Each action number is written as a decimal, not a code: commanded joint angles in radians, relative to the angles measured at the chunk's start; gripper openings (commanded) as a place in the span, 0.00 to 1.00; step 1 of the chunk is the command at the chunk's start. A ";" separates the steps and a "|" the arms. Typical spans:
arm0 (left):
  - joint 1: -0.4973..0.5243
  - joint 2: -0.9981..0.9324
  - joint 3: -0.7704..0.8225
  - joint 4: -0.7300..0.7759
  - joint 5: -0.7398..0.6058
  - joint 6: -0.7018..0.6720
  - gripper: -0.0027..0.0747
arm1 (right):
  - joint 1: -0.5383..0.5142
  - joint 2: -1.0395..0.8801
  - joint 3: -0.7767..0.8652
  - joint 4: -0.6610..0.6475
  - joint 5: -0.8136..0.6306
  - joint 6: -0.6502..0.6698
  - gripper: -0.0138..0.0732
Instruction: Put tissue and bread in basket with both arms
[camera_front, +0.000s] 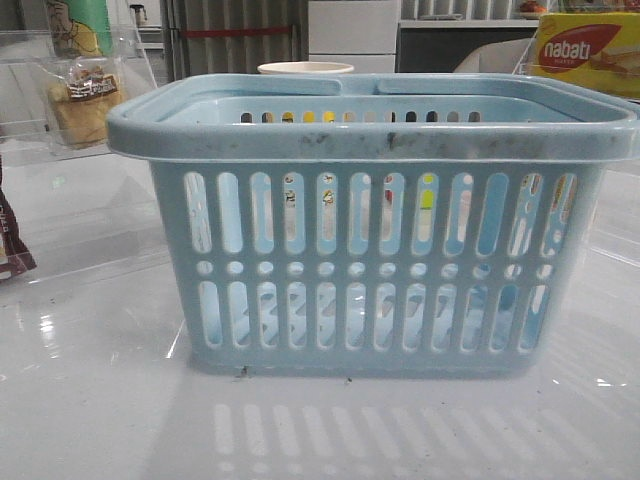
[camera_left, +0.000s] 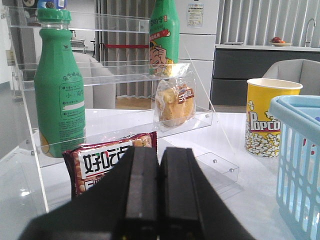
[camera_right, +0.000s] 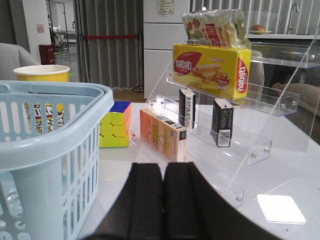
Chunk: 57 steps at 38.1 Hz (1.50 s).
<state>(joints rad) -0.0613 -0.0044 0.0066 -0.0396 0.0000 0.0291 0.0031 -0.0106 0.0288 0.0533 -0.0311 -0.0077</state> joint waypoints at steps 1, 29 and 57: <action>-0.001 -0.016 0.005 -0.007 -0.088 -0.008 0.15 | -0.005 -0.019 -0.005 -0.012 -0.083 0.000 0.22; -0.001 -0.016 0.005 -0.007 -0.088 -0.008 0.15 | -0.005 -0.019 -0.005 -0.012 -0.083 0.000 0.22; -0.001 0.165 -0.497 -0.005 0.136 -0.008 0.15 | -0.004 0.161 -0.562 -0.011 0.268 0.000 0.22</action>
<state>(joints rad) -0.0613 0.0818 -0.3829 -0.0396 0.1276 0.0291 0.0031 0.0783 -0.4245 0.0533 0.2468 -0.0077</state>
